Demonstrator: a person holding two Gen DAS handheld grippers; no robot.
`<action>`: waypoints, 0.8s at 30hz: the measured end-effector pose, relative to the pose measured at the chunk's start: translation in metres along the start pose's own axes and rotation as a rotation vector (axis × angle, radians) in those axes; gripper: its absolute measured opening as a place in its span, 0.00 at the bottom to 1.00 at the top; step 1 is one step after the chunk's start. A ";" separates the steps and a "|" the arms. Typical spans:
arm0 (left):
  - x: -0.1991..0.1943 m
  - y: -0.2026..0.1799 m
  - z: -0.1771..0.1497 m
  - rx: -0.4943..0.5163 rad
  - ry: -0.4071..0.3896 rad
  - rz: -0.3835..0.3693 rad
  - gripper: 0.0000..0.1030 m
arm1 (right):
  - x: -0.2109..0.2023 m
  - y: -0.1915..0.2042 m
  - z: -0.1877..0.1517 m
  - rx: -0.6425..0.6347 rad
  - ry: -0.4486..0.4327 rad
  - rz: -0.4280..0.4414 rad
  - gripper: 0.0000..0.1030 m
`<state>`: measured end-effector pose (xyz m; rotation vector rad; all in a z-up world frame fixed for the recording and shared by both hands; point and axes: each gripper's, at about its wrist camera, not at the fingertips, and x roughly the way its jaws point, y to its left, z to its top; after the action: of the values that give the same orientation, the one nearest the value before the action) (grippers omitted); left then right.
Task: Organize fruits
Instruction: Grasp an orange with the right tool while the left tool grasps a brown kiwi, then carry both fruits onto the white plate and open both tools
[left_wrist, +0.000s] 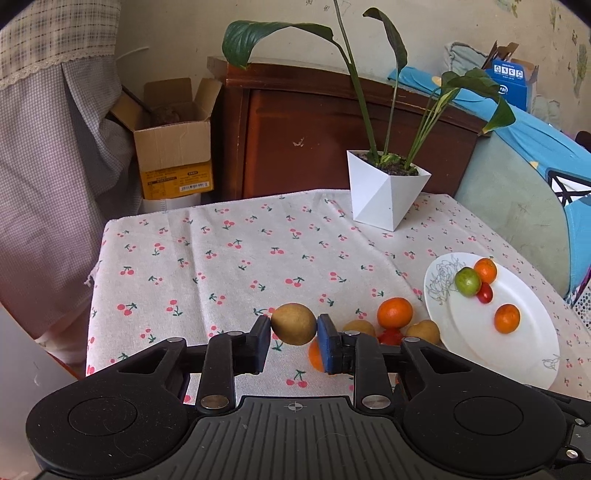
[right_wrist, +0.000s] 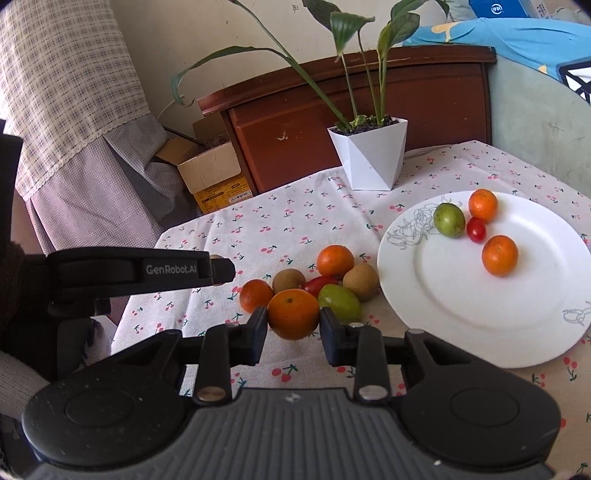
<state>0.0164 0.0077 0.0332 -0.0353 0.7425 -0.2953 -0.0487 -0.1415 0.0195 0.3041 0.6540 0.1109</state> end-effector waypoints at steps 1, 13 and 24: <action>-0.002 -0.002 0.000 0.002 -0.003 -0.003 0.24 | -0.002 -0.002 0.000 0.003 -0.002 -0.006 0.30; -0.022 -0.044 0.004 0.045 -0.053 -0.082 0.24 | -0.037 -0.041 0.015 0.101 -0.091 -0.092 0.30; -0.017 -0.089 0.001 0.093 -0.038 -0.182 0.24 | -0.057 -0.093 0.015 0.253 -0.121 -0.212 0.30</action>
<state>-0.0171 -0.0731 0.0575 -0.0202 0.6877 -0.5012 -0.0835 -0.2444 0.0348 0.4791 0.5767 -0.1936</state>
